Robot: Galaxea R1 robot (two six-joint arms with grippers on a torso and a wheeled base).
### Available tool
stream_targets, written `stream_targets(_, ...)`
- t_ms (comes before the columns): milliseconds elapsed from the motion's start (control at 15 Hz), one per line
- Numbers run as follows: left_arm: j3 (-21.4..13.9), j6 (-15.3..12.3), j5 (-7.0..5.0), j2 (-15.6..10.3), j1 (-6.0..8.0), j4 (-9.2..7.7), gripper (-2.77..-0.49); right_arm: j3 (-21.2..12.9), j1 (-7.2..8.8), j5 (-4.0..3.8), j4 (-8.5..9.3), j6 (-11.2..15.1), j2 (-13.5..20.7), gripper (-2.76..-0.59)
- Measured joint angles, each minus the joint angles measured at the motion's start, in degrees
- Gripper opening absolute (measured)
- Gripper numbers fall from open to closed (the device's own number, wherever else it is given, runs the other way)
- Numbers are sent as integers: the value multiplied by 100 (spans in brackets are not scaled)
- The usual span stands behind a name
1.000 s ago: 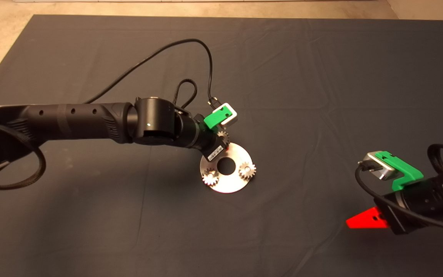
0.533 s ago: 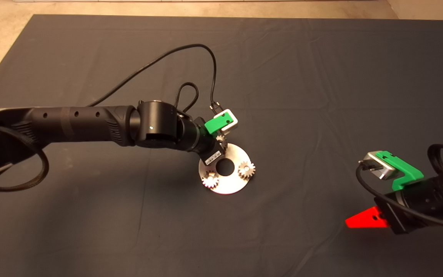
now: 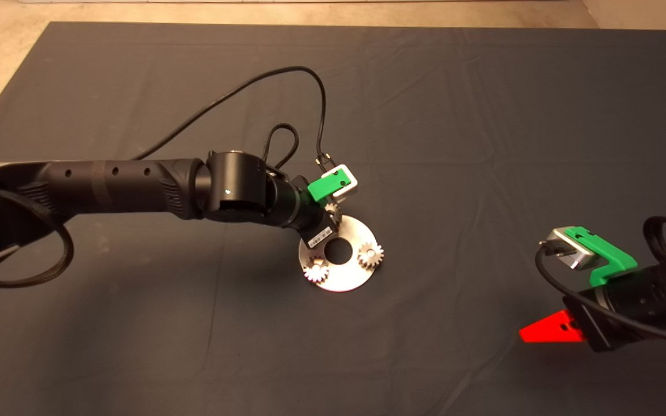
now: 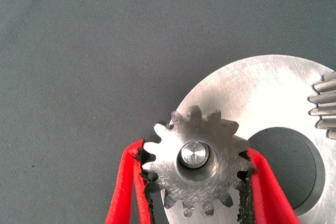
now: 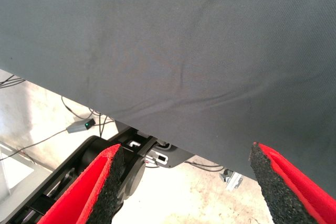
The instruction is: Install three planetary gears onto the carrier pins
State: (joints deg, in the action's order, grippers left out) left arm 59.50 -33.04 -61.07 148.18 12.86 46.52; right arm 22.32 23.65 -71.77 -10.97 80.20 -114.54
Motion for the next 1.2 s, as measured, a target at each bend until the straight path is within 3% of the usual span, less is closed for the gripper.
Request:
stream_targets(533,0,0,5,-2,0,-2,-252,0,0,2,0,0,12,-158)
stream_targets(1200,0,0,24,-7,0,-13,-206,0,0,0,0,0,12,-158)
